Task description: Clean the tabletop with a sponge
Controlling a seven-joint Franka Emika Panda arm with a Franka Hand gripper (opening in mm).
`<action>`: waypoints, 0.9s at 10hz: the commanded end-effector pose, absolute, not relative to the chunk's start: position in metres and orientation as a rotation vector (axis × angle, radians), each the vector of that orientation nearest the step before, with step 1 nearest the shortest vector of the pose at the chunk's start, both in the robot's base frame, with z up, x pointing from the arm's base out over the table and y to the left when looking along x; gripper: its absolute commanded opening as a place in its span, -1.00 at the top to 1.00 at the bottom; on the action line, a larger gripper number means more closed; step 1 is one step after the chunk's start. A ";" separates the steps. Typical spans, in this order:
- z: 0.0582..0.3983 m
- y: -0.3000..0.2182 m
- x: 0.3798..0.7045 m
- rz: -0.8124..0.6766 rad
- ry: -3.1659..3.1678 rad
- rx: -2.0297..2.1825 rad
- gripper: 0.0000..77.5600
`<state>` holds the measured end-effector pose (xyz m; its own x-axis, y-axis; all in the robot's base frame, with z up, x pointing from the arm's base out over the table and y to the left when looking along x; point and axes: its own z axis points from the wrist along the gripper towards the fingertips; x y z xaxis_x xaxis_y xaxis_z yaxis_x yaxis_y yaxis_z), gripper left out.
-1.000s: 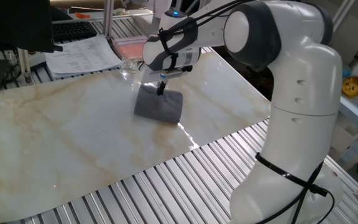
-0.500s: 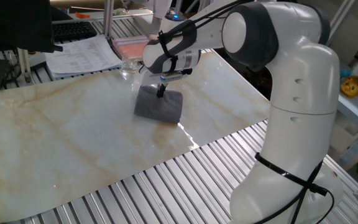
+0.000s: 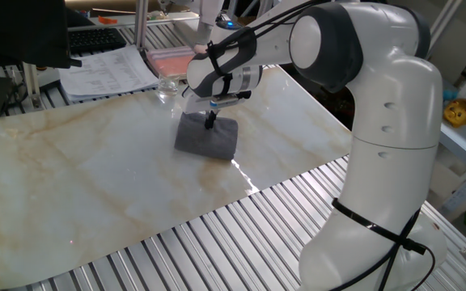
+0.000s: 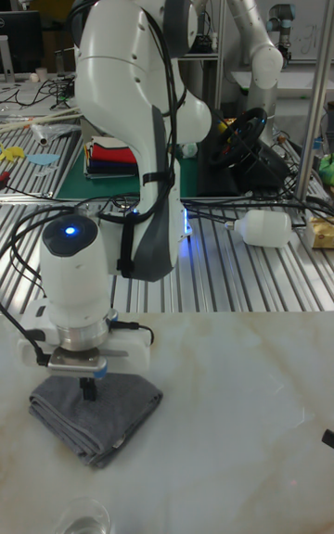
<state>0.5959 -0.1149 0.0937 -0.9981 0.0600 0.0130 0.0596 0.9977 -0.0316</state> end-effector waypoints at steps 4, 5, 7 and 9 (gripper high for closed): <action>0.096 -0.118 0.597 0.023 -3.124 -0.102 1.00; 0.096 -0.119 0.597 0.023 -3.122 -0.097 1.00; 0.095 -0.120 0.597 0.015 -3.117 -0.076 1.00; 0.095 -0.120 0.597 0.008 -3.116 -0.075 -1.00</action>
<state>0.5960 -0.1191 0.0939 -0.9985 0.0492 0.0254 0.0489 0.9987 -0.0122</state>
